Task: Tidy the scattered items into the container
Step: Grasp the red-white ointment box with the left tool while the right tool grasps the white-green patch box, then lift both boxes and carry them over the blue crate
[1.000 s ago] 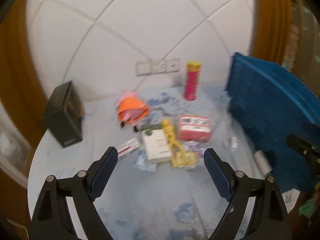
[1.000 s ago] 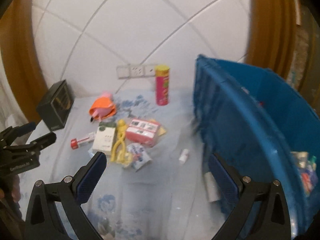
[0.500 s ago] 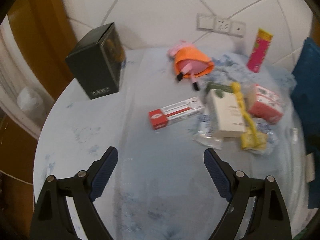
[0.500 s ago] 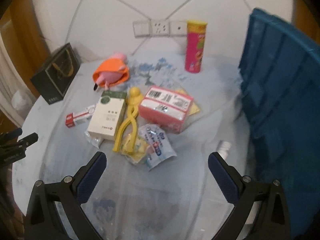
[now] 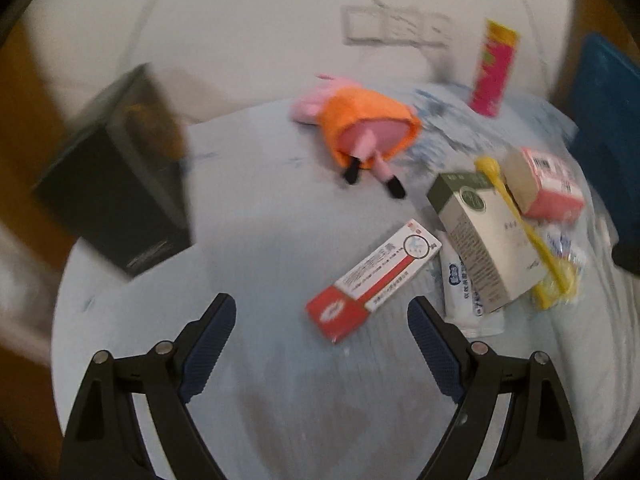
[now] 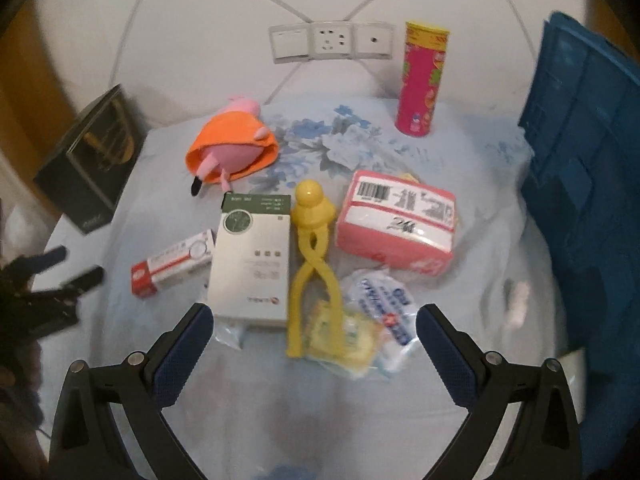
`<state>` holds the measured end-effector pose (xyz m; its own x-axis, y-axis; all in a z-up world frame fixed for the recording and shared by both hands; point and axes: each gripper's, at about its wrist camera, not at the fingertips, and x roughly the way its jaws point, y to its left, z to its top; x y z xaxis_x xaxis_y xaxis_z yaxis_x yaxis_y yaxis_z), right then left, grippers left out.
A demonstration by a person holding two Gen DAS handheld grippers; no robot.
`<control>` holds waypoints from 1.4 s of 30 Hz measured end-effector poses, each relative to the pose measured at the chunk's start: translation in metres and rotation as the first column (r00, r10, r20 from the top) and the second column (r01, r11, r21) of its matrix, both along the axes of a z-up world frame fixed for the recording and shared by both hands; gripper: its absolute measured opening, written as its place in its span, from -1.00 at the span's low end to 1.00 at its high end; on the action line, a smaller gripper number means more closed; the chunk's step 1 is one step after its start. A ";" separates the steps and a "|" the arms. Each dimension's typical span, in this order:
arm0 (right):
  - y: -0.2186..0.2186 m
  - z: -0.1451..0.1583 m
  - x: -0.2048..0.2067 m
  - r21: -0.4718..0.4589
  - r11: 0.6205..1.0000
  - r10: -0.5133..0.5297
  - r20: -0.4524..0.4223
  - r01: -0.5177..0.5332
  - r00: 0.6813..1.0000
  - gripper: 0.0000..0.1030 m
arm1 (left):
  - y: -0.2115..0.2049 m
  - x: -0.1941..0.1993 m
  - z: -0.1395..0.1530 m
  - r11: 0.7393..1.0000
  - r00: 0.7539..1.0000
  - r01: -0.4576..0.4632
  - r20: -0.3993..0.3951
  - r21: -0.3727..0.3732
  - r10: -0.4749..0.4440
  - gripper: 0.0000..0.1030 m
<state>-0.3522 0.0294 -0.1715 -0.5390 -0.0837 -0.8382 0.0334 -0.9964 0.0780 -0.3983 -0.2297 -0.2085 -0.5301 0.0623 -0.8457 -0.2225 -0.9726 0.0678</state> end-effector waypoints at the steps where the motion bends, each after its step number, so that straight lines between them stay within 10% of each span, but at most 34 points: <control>1: -0.005 -0.005 -0.001 -0.001 1.000 -0.024 0.003 0.024 1.000 1.00 | 0.003 -0.007 -0.012 0.999 0.999 0.047 0.012 0.003 -0.047 0.72; 16: -0.054 -0.084 -0.074 0.001 0.999 -0.035 0.101 0.035 0.994 1.00 | 0.017 -0.066 -0.088 0.987 0.986 0.150 0.063 0.058 -0.154 0.71; 24: -0.055 -0.103 -0.083 -0.026 0.999 -0.019 0.133 0.022 0.991 0.91 | 0.021 -0.069 -0.083 0.985 0.988 0.148 0.041 0.085 -0.152 -0.22; 30: -0.055 -0.106 -0.079 -0.032 0.999 -0.009 0.136 0.013 0.991 0.84 | 0.022 -0.070 -0.083 0.992 0.992 0.103 0.061 0.079 -0.108 -0.15; 34: -0.054 -0.107 -0.075 -0.035 0.999 -0.006 0.138 0.011 0.990 0.84 | 0.014 -0.073 -0.086 0.997 0.997 0.042 0.054 0.059 -0.045 0.44; 38: -0.057 -0.107 -0.073 -0.012 1.000 0.007 0.130 -0.005 0.992 0.82 | 0.011 -0.064 -0.082 0.995 0.996 0.061 0.053 0.083 -0.065 -0.20; 42: -0.062 -0.098 -0.067 -0.002 1.000 0.026 0.106 -0.026 0.994 0.68 | 0.014 -0.051 -0.079 0.996 0.996 0.062 0.064 0.071 -0.066 -0.20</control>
